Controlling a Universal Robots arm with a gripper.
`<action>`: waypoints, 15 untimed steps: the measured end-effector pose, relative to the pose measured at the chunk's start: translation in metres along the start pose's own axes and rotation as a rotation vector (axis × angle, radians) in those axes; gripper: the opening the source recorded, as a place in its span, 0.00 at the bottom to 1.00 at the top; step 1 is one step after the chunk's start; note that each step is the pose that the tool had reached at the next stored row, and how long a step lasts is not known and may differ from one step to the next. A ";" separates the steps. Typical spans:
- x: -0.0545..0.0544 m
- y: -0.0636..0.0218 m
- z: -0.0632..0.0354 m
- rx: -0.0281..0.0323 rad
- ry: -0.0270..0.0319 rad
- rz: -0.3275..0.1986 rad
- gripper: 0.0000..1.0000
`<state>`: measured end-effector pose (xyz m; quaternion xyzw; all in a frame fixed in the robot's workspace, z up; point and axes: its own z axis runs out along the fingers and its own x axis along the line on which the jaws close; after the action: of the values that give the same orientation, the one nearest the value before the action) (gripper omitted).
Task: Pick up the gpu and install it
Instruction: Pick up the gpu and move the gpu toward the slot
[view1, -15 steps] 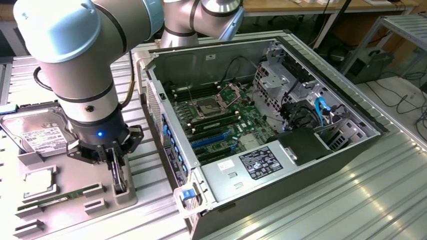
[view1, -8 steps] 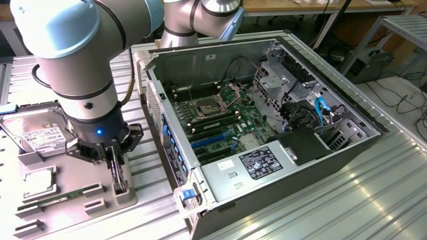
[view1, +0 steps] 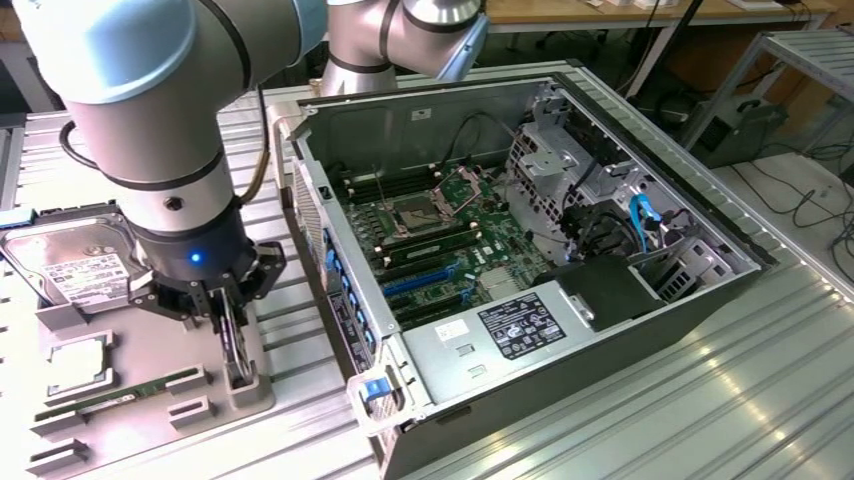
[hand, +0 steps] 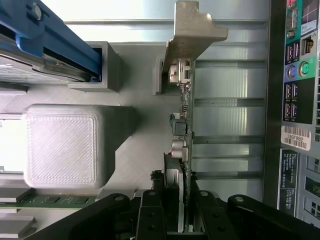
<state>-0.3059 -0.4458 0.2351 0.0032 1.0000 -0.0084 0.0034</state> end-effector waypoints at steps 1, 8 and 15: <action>0.000 0.0000 -0.0016 -0.0001 0.0000 0.000 0.28; 0.000 -0.0002 -0.0116 -0.0001 0.0000 0.000 0.28; 0.000 -0.0004 -0.0207 0.0000 0.0000 0.000 0.28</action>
<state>-0.3059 -0.4458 0.2558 0.0032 1.0000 -0.0084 0.0034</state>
